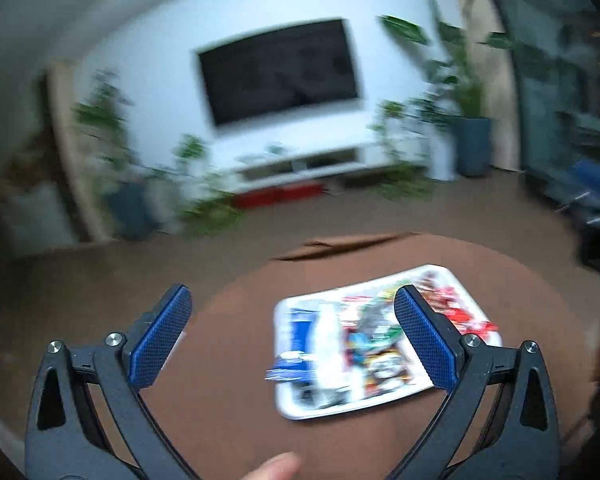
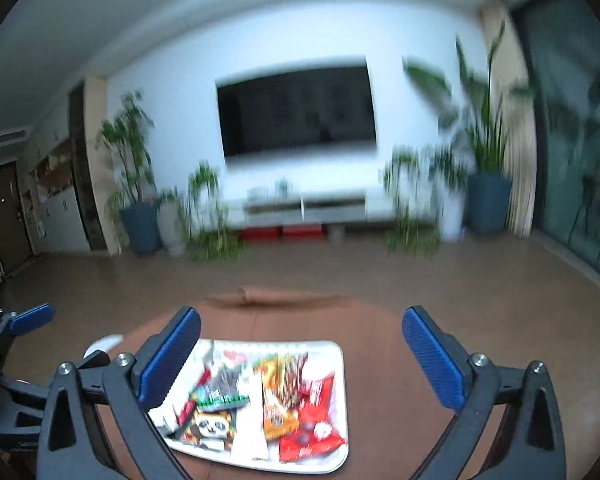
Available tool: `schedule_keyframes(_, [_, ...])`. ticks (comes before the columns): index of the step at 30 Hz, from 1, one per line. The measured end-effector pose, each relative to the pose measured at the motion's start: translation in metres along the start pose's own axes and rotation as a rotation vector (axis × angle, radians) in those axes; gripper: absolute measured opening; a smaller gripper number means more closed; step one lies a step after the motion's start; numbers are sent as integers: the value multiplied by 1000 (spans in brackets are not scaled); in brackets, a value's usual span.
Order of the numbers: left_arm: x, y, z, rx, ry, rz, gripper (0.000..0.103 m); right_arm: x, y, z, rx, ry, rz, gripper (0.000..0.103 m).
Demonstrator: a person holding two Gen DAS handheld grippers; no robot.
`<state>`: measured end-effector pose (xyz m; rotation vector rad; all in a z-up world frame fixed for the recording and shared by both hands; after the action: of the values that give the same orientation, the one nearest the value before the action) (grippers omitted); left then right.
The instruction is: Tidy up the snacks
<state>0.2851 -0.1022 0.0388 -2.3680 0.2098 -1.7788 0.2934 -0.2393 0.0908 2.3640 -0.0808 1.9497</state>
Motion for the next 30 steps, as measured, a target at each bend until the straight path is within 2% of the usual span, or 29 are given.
schedule_keyframes(1, [1,-2,-9,23,10,0,103,8,-4,-17,-21,69,-37,103])
schedule_keyframes(3, [-3,-6,-30,7,7,-26,103,19,-15,-40,-43,131,-106,103])
schedule_keyframes(7, [-21,-12,-58,-67,-53,-94,103,25,-25,-70,8,116,-111,103])
schedule_keyframes(10, [-45,-16,-78,-68,-105,-118,103,9,-31,-88,36,46,-68,103])
schedule_keyframes(12, [-65,-16,-91,-85,-144,-146,103,-14,-36,-97,64,-48,-47,103])
schedule_keyframes(15, [-104,-17,-102,-102,-229,-193,103,-48,-41,-115,96,-123,9,103])
schedule_keyframes(21, [-185,-9,-107,-101,-390,-226,103,-121,-43,-135,27,-255,29,103])
schedule_keyframes(26, [-215,3,-100,-100,-430,-203,103,-149,-39,-142,6,-271,71,103])
schedule_keyframes(30, [-220,10,-93,-115,-436,-197,103,-161,-41,-145,-2,-266,65,103])
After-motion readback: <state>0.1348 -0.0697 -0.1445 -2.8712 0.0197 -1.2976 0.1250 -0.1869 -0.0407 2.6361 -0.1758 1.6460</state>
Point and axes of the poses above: each gripper's, at about its wrist camera, not at the fingertips, and z roughly the way its jaws point, y to its right, x to its top, the point moved 6 cm from there along z, roughly the way its jaws point, and after that the axes turned 7 degrees about y, right-handed, at the moved point
